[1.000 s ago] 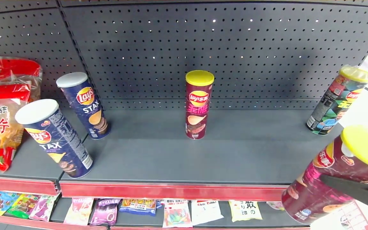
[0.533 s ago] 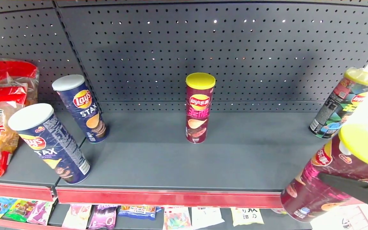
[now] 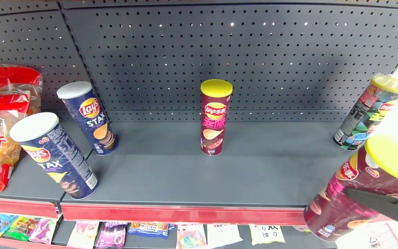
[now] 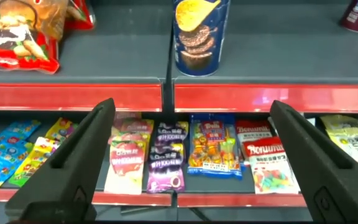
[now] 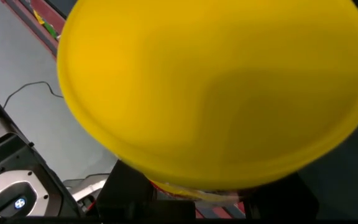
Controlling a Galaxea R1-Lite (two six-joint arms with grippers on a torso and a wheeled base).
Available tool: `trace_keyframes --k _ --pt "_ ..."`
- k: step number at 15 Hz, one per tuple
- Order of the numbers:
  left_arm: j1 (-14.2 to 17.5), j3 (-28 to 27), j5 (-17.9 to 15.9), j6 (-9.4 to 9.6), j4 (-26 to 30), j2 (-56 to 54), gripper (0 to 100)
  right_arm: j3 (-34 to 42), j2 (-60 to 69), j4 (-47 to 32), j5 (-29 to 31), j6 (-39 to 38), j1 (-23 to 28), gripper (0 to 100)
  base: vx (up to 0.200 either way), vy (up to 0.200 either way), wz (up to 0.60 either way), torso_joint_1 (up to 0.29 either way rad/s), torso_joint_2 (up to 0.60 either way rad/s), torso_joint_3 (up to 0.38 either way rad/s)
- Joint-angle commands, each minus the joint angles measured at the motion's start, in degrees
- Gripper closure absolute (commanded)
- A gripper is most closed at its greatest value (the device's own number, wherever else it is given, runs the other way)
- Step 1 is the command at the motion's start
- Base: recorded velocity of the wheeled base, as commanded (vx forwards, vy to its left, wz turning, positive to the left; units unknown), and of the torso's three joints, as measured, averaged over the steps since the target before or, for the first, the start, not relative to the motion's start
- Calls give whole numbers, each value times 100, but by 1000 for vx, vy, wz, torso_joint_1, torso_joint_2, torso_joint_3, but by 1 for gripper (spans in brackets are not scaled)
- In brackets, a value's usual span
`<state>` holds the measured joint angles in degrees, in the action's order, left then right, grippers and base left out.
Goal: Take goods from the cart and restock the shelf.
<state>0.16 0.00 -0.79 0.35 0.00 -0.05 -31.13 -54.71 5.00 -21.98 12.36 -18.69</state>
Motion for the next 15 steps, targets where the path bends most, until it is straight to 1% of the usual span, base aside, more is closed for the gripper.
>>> trace_keyframes --k 1,10,12,13,14,15 --pt "2 0 0 0 0 5 0 -7 -13 10 1 3 -3 100 200 0 0 -17 -12 7" --pt "-25 0 -17 9 0 102 0 -68 180 10 1 38 -12 100 0 0 0 0 0 0" --pt "-33 0 -264 35 0 84 0 -77 250 10 1 29 -12 100 0 0 0 0 0 0" --pt "-16 0 -307 17 0 5 0 -59 268 1 -8 21 -12 100 0 0 0 0 0 0" --pt "-42 -264 -387 -141 -149 102 0 -51 250 10 -43 12 -30 100 0 0 0 0 0 0" --pt "-280 -1283 -431 -457 -264 1130 0 -33 242 1 -131 12 -30 100 0 0 0 0 0 0"
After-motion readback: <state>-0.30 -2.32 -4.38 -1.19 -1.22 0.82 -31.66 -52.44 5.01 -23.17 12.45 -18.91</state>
